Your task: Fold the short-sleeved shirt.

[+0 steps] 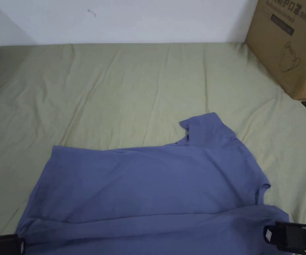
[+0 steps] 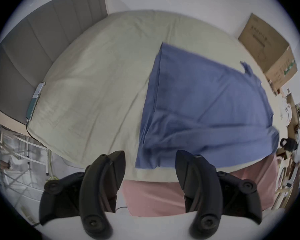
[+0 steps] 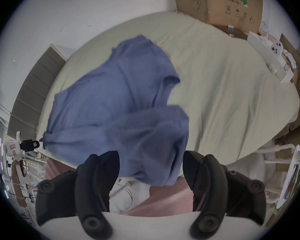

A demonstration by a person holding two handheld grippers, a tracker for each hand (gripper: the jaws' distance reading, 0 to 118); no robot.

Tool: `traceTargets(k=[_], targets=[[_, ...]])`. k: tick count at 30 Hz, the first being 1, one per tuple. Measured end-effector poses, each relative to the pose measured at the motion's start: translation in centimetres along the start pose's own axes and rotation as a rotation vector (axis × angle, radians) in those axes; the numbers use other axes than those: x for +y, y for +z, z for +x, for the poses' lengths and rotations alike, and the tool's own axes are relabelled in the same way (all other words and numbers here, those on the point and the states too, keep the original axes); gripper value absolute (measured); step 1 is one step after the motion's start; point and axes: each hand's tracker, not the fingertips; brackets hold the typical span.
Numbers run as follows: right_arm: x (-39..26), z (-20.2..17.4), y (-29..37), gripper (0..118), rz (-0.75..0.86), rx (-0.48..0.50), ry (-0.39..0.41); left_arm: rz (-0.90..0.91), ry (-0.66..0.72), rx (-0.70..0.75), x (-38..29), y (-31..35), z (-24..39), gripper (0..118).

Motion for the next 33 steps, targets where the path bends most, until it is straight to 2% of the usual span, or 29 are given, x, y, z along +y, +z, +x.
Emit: traceTargets(k=[3, 4, 5, 6, 7, 8, 10, 12, 13, 19, 20, 21, 22, 23, 27, 28, 30, 31, 33], targets=[[2.3, -0.7, 1.5, 78, 0.094, 0.01, 0.02, 0.083, 0.001, -0.038, 1.8, 2.2, 0.9, 63], [3.0, -1.1, 1.7, 72, 0.118, 0.029, 0.023, 0.102, -0.011, -0.046, 2.4, 2.6, 1.5, 52], [3.6, -1.4, 1.7, 48, 0.134, 0.048, 0.028, 0.117, -0.031, -0.04, 2.8, 2.7, 2.2, 27], [4.2, -1.8, 1.6, 18, 0.144, 0.043, 0.029, 0.123, -0.048, -0.04, 3.3, 2.3, 2.9, 5], [4.7, -2.4, 1.1, 0, 0.151, 0.027, 0.028, 0.109, -0.061, -0.036, 3.7, 1.7, 3.5, 1], [5.0, -2.8, 0.2, 0, 0.156, -0.013, 0.029, 0.096, -0.077, -0.027, 4.0, 0.9, 4.1, 0], [5.6, -3.0, -1.3, 0, 0.104, -0.006, 0.023, 0.082, -0.094, -0.069, 4.3, -0.2, 4.7, 0], [5.7, -3.0, -2.6, 0, 0.098, 0.038, -0.068, 0.068, -0.061, -0.103, 4.9, -1.6, 5.2, 0], [5.9, -3.1, -3.1, 0, 0.083, 0.065, -0.07, 0.047, -0.05, -0.108, 5.3, -2.1, 5.4, 0], [11.4, -2.6, -6.0, 0, 0.087, 0.021, 0.003, 0.04, -0.081, -0.084, 8.0, -4.0, 7.0, 0], [13.5, -2.4, -6.9, 10, 0.072, 0.009, 0.015, 0.037, -0.076, -0.086, 8.6, -4.5, 7.1, 0], [15.2, -2.2, -7.8, 37, 0.052, -0.014, 0.026, 0.034, -0.075, -0.088, 9.1, -4.9, 7.3, 0], [16.5, -1.8, -8.8, 72, 0.033, -0.033, 0.038, 0.032, -0.075, -0.088, 9.5, -5.3, 7.6, 0], [18.5, -1.6, -10.2, 91, 0.028, -0.041, 0.05, 0.028, -0.076, -0.085, 10.0, -5.7, 7.7, 0], [24.8, 0.1, -15.4, 90, -0.012, -0.063, 0.012, 0.004, -0.076, -0.087, 11.3, -7.3, 8.2, 0], [25.5, 0.5, -16.5, 89, -0.021, -0.055, 0.024, -0.001, -0.08, -0.083, 11.5, -7.8, 8.1, 0], [26.6, 1.0, -18.7, 82, -0.076, -0.102, 0.047, -0.02, -0.085, -0.065, 11.9, -8.6, 8.2, 0], [26.8, 1.2, -19.6, 72, -0.11, -0.131, 0.062, -0.026, -0.084, -0.06, 11.9, -8.9, 8.2, 0], [26.2, 1.1, -20.6, 67, -0.167, -0.15, 0.086, -0.037, -0.079, -0.053, 11.9, -9.4, 7.7, 0]])
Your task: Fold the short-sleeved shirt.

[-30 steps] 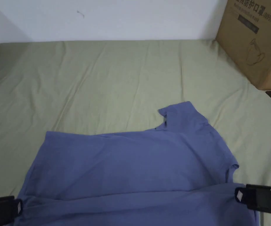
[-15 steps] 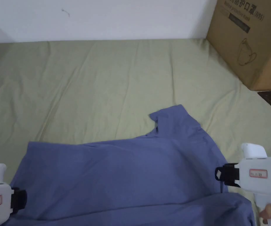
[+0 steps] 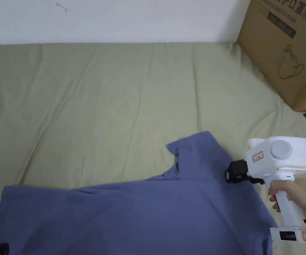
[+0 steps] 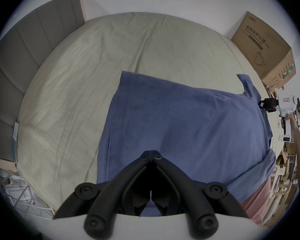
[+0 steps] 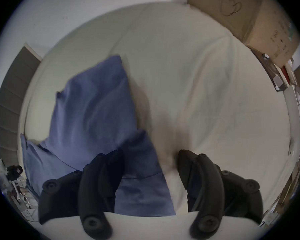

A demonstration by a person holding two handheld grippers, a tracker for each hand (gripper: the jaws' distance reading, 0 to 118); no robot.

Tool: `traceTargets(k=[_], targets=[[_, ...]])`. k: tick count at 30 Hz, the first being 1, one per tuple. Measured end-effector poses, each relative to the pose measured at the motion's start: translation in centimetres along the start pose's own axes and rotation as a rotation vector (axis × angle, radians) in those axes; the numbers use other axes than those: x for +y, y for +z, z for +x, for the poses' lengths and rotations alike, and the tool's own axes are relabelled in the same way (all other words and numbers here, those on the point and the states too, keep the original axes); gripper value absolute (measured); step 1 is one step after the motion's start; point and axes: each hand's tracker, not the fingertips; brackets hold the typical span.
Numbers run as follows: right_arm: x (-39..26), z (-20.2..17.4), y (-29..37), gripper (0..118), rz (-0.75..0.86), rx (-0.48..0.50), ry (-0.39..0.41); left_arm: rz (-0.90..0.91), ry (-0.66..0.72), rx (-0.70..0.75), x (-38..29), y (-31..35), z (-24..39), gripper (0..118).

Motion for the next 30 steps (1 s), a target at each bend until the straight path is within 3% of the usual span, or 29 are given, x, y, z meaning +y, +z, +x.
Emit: traceTargets(k=[1, 3, 4, 7, 12, 20, 21, 22, 24, 25, 26, 30], targets=[[-0.1, -0.2, 0.4, 64, 0.033, 0.011, 0.001, -0.009, 0.002, 0.003, 0.0, -0.2, -0.1, 0], [-0.1, -0.5, 1.3, 19, 0.046, 0.005, 0.028, -0.011, 0.005, 0.011, -0.2, -0.2, -0.5, 0], [0.0, -0.7, 1.5, 9, 0.054, -0.022, 0.045, -0.013, 0.006, 0.011, -0.1, -0.3, -0.7, 0], [0.0, -0.7, 1.5, 5, 0.034, 0.014, -0.005, -0.009, 0.028, 0.007, 0.0, -0.3, -1.4, 0], [0.0, -1.2, 1.9, 5, 0.045, -0.005, 0.031, 0.012, 0.04, 0.011, 1.2, 0.1, -2.2, 0], [0.0, -0.9, 1.6, 5, 0.041, 0.013, -0.002, 0.049, 0.046, 0.026, 6.4, -2.2, -2.9, 1], [0.0, -0.7, 1.5, 5, 0.04, 0.013, -0.001, 0.055, 0.063, 0.049, 7.5, -2.8, -2.7, 11], [0.1, -0.7, 1.5, 5, 0.038, 0.015, 0.0, 0.061, 0.067, 0.074, 8.4, -3.5, -2.4, 30], [0.3, -0.5, 1.3, 5, 0.029, 0.025, -0.013, 0.042, 0.046, 0.06, 10.1, -5.7, -2.1, 90], [0.3, -0.4, 1.2, 5, 0.027, 0.028, -0.02, 0.015, 0.035, 0.059, 10.8, -7.0, -2.0, 106], [0.3, -0.4, 1.3, 5, 0.027, 0.03, -0.021, -0.005, 0.047, 0.057, 11.5, -8.5, -2.3, 106], [0.3, -0.3, 1.3, 5, 0.026, 0.028, -0.01, -0.016, 0.195, 0.055, 12.4, -12.0, -3.3, 90]])
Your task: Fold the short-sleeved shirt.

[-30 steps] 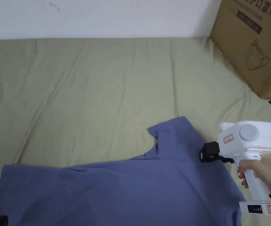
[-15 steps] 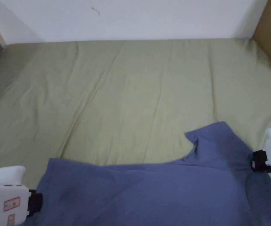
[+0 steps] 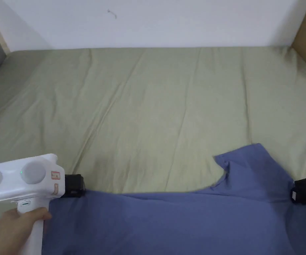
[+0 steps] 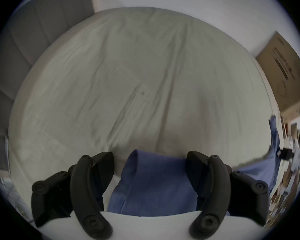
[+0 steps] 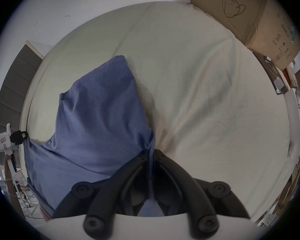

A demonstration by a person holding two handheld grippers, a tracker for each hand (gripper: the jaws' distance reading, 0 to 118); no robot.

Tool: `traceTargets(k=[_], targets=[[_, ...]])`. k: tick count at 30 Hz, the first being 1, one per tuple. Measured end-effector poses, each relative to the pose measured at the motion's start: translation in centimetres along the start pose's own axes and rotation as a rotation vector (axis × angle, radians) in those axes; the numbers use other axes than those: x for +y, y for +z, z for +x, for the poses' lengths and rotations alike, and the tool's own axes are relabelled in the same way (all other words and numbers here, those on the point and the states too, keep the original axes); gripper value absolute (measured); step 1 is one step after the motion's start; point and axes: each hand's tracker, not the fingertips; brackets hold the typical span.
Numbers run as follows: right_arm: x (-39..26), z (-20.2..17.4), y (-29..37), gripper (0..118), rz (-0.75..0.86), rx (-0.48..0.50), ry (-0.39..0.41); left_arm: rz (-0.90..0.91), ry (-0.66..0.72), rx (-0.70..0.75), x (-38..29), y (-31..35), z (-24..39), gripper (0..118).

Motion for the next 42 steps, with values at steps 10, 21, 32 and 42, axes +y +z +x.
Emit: traceTargets(k=[10, 21, 32, 42], targets=[[0.3, 0.2, 1.0, 5, 0.016, 0.024, -0.028, 0.025, -0.068, -0.021, -0.7, 2.7, -0.3, 5], [2.5, -1.2, 5.2, 3, 0.099, 0.024, 0.02, 0.099, -0.185, -0.003, 2.2, 6.7, 3.0, 3], [1.9, -1.0, 10.9, 3, 0.201, 0.07, -0.02, 0.18, -0.152, -0.021, 1.5, 12.7, 0.6, 3], [-8.7, -1.0, 19.9, 3, 0.287, 0.116, 0.026, 0.262, -0.181, -0.06, -7.8, 20.8, -3.4, 3]])
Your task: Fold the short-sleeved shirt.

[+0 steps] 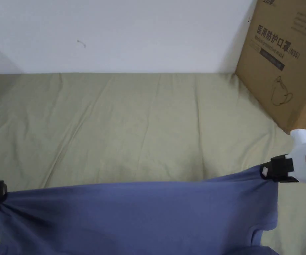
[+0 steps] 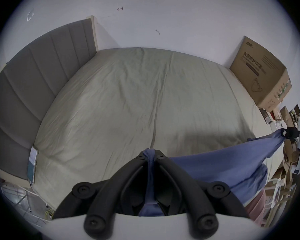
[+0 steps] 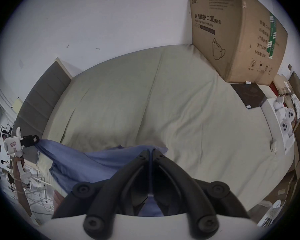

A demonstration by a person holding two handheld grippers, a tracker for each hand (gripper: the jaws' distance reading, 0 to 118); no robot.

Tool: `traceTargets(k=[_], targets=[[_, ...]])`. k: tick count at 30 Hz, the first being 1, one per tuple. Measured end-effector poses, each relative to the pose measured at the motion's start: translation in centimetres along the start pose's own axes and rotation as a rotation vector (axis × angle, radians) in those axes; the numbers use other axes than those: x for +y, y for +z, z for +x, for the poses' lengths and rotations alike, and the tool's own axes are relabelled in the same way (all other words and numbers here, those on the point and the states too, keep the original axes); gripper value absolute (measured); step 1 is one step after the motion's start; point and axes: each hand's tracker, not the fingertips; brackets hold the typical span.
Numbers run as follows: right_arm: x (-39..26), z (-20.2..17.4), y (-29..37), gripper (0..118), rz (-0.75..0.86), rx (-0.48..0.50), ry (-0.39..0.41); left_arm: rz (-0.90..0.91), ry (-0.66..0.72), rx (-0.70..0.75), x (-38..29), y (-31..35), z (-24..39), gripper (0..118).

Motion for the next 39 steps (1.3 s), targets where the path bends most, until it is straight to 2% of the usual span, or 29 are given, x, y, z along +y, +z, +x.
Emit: traceTargets(k=[6, 8, 11, 12, 13, 15, 16, 17, 18, 20, 21, 23, 24, 25, 26, 27, 30, 31, 34, 37, 38, 39], targets=[[-9.2, -0.5, 3.6, 3, -0.071, -0.009, 0.004, -0.05, -0.01, 0.007, -6.5, 2.8, -0.9, 3], [-12.4, -0.4, 3.1, 3, -0.125, -0.021, 0.01, -0.104, -0.027, 0.028, -8.7, 1.9, -1.3, 4], [-16.9, 0.0, 0.6, 3, -0.177, -0.02, -0.018, -0.165, -0.006, 0.02, -11.6, -0.1, -1.8, 4], [-18.1, 0.1, -0.2, 4, -0.207, -0.04, -0.051, -0.169, 0.001, 0.019, -12.3, -0.7, -2.0, 5], [-19.0, 0.3, -0.9, 6, -0.216, -0.048, -0.064, -0.186, 0.019, 0.026, -12.9, -1.1, -2.2, 10], [-20.3, 0.2, -1.5, 55, -0.236, -0.08, -0.064, -0.193, 0.039, 0.041, -13.6, -1.1, -2.3, 43], [-20.6, 0.1, -1.3, 70, -0.243, -0.124, -0.06, -0.19, 0.04, 0.042, -13.7, -0.7, -2.4, 59], [-20.5, -0.1, -0.7, 70, -0.234, -0.132, -0.061, -0.187, 0.04, 0.039, -13.6, -0.2, -2.6, 73], [-20.3, -0.1, 0.1, 70, -0.22, -0.119, -0.059, -0.173, 0.047, 0.029, -13.3, 0.6, -2.8, 82], [-19.4, -0.5, 1.7, 70, -0.16, -0.118, -0.077, -0.15, 0.08, 0.007, -12.8, 2.0, -3.2, 96], [-18.8, -0.9, 2.8, 70, -0.117, -0.14, -0.069, -0.127, 0.105, -0.007, -12.6, 2.7, -3.4, 99], [-17.7, -2.2, 4.4, 70, -0.024, -0.123, -0.031, -0.079, 0.124, -0.032, -12.2, 4.2, -3.6, 98], [-17.2, -3.1, 5.1, 66, 0.027, -0.103, -0.021, -0.062, 0.128, -0.065, -12.1, 4.8, -3.6, 91], [-16.8, -3.9, 5.5, 57, 0.071, -0.06, -0.012, -0.053, 0.14, -0.097, -12.0, 5.3, -3.5, 74], [-16.3, -4.9, 5.5, 29, 0.101, -0.005, -0.016, -0.035, 0.168, -0.144, -12.2, 5.8, -3.6, 32], [-16.0, -6.0, 5.3, 5, 0.113, 0.027, -0.014, -0.028, 0.189, -0.183, -12.3, 5.9, -3.8, 2], [-15.7, -9.6, 2.8, 3, 0.137, 0.026, -0.007, -0.041, 0.282, -0.232, -13.4, 5.2, -4.1, 1], [-15.7, -10.7, 1.9, 3, 0.11, 0.07, 0.032, -0.057, 0.277, -0.213, -13.9, 5.0, -4.4, 1], [-16.1, -14.3, -0.8, 3, 0.061, 0.161, 0.041, -0.064, 0.283, -0.174, -15.1, 5.2, -5.2, 1], [-16.5, -17.3, -2.9, 3, 0.005, 0.201, 0.103, -0.052, 0.395, -0.264, -16.0, 5.1, -7.4, 1], [-16.6, -18.2, -3.5, 3, -0.015, 0.204, 0.135, -0.072, 0.424, -0.297, -16.2, 4.9, -8.2, 16], [-16.7, -18.8, -3.9, 3, -0.033, 0.213, 0.149, -0.077, 0.454, -0.33, -16.4, 4.5, -9.0, 38]])
